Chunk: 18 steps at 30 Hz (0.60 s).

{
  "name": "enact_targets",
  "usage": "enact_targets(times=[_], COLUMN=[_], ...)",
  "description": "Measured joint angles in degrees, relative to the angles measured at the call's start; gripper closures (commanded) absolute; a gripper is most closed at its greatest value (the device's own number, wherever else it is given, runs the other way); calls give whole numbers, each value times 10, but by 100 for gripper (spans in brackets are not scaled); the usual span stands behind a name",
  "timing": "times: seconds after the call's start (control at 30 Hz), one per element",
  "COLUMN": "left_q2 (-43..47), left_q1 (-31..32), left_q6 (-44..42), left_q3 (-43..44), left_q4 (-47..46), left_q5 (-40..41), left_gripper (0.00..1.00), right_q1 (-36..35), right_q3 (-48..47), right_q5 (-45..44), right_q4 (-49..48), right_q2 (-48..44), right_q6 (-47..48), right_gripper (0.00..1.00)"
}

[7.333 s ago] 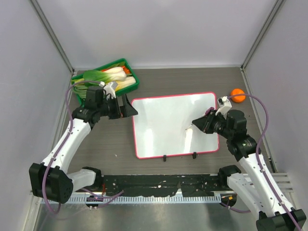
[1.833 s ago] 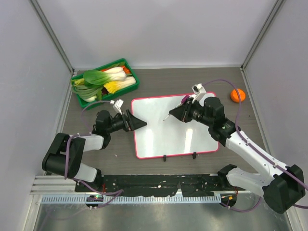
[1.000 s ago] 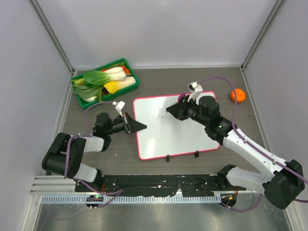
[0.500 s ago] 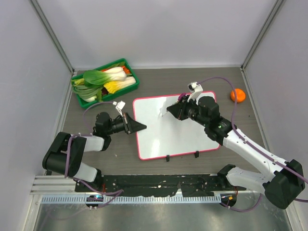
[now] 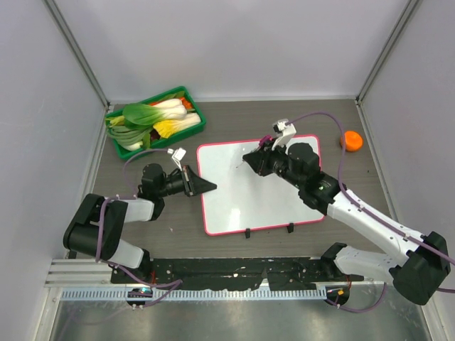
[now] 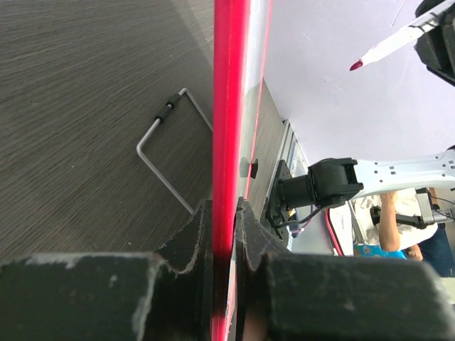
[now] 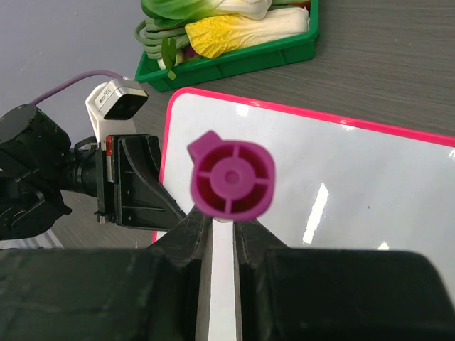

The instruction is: Write a sentence on the whiteboard

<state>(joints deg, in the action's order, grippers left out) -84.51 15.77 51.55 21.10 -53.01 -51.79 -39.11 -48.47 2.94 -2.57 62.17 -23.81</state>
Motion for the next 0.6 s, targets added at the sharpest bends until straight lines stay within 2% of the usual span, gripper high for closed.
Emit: enact_targets(times=[0.33,0.6], left_q2=[-13,-18], left_q1=[-2,-2], left_q6=[-2,-7], left_q3=[5,13], left_q4=[-1,6], left_q5=[-6,-9], left_gripper=[100,100], right_q1=[-63,-75], right_q3=[-36,-39], right_q5=[-106,-167], right_q4=[-38,-80], right_q2=[61,96], right_q6=[41,57], right_gripper=[99,99])
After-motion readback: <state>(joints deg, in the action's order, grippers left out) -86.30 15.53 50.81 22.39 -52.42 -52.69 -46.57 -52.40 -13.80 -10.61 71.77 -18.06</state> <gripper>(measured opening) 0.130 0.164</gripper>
